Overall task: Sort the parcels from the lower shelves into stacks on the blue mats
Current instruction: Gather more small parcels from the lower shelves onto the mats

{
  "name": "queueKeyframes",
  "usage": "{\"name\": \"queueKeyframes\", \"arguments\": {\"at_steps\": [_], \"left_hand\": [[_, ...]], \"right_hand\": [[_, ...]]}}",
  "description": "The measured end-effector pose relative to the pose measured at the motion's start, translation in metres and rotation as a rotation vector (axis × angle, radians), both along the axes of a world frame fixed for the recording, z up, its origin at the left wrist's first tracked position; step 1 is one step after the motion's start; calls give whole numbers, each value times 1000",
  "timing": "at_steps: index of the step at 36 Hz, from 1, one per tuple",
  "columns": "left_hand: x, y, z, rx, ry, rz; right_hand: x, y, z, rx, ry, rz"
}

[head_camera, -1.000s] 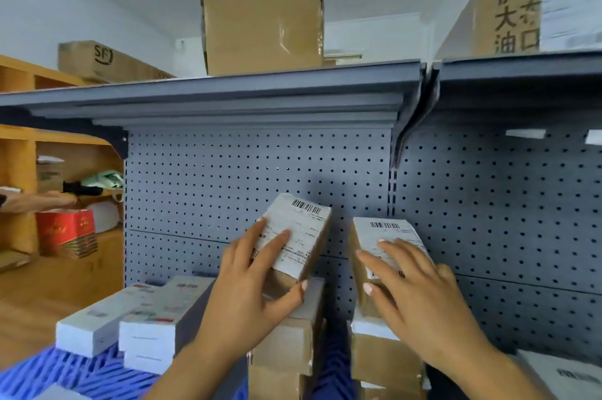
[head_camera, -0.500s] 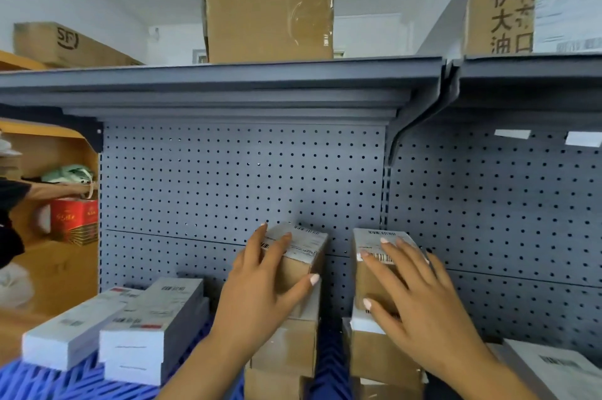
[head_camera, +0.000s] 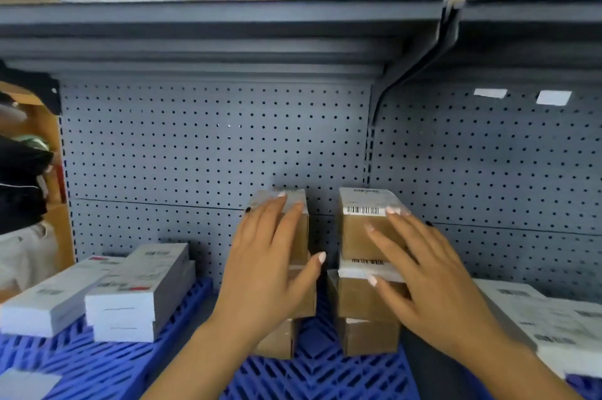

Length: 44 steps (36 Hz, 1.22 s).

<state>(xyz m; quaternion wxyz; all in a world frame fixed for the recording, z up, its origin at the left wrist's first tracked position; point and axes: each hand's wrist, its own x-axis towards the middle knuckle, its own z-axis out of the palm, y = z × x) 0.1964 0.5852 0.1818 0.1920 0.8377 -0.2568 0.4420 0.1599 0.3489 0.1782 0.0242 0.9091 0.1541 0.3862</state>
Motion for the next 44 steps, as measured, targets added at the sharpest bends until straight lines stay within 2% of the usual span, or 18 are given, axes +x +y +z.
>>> {"name": "queueKeyframes", "arguments": {"at_steps": [12, 24, 34, 44], "left_hand": [[-46, -90, -33, 134, 3, -324], [-129, -278, -62, 176, 14, -602], [-225, -445, -114, 215, 195, -817], [-293, -580, -160, 351, 324, -1037]], "right_hand": [[-92, -62, -34, 24, -12, -81], [-223, -216, -68, 25, 38, -301], [-357, -352, -108, 38, 179, -538], [-456, -442, -154, 160, 272, -799]]}}
